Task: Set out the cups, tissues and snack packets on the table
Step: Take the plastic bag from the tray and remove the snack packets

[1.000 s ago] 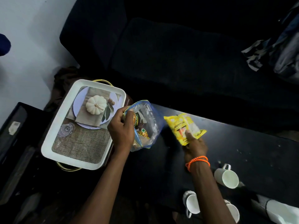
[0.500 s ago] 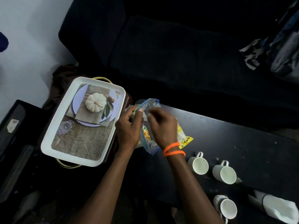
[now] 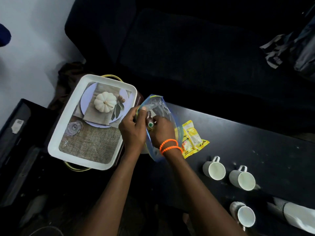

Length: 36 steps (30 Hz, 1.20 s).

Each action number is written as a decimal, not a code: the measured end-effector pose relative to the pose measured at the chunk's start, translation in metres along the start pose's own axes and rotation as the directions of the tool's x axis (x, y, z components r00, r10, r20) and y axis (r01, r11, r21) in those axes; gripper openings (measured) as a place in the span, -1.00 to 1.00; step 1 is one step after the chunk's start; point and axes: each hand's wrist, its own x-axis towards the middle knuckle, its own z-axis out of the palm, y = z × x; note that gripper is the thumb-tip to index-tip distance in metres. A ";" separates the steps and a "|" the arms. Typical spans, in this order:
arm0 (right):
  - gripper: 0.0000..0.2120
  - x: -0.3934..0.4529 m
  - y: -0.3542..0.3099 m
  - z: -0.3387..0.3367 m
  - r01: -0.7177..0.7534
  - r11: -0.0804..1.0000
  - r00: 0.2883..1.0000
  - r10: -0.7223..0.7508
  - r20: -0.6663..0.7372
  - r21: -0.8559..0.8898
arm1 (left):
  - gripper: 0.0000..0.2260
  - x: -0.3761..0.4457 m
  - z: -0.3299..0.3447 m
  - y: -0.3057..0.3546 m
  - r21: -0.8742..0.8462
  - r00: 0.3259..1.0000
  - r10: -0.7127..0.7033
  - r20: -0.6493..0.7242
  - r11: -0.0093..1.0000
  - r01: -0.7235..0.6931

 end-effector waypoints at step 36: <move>-0.57 0.007 -0.008 0.000 -0.268 0.963 0.963 0.268 0.014 -0.005 | -0.84 -0.025 -0.011 0.006 -0.030 0.997 -0.003 0.079 1.000 0.005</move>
